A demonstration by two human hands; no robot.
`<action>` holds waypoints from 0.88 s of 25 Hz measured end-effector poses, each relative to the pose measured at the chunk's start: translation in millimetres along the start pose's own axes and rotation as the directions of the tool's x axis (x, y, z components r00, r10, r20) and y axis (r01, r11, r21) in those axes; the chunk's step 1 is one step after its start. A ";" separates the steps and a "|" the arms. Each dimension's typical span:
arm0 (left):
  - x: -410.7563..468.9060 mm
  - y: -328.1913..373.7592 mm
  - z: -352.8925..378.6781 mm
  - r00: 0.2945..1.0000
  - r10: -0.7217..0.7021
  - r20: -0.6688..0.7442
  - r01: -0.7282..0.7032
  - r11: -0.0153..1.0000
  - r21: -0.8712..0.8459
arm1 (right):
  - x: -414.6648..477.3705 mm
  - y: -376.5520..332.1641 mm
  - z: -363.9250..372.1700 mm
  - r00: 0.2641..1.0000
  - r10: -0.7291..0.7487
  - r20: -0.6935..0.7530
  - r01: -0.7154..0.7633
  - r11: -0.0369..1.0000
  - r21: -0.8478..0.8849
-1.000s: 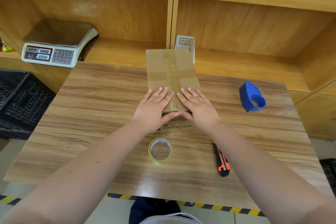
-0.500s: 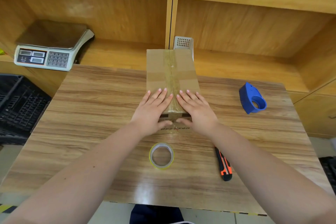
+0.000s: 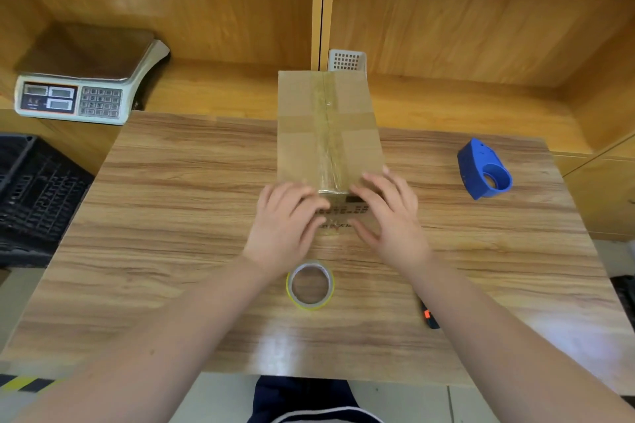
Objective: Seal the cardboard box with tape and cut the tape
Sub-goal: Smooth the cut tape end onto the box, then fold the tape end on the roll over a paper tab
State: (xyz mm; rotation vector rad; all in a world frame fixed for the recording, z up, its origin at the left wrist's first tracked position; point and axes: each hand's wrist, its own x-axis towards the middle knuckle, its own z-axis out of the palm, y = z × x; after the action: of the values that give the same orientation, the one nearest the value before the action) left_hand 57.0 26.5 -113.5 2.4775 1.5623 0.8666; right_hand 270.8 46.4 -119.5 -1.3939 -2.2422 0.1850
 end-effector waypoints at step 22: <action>-39.3 31.0 26.0 0.749 -0.481 0.456 0.647 0.680 -0.345 | -48.4 -17.6 36.8 0.939 0.242 0.245 -0.341 0.756 0.559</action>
State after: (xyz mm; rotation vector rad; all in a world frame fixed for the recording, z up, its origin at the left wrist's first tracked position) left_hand 82.5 -16.0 -140.4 1.5238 1.5987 0.5890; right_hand 256.6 1.0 -161.4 -1.3796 -1.8083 1.0511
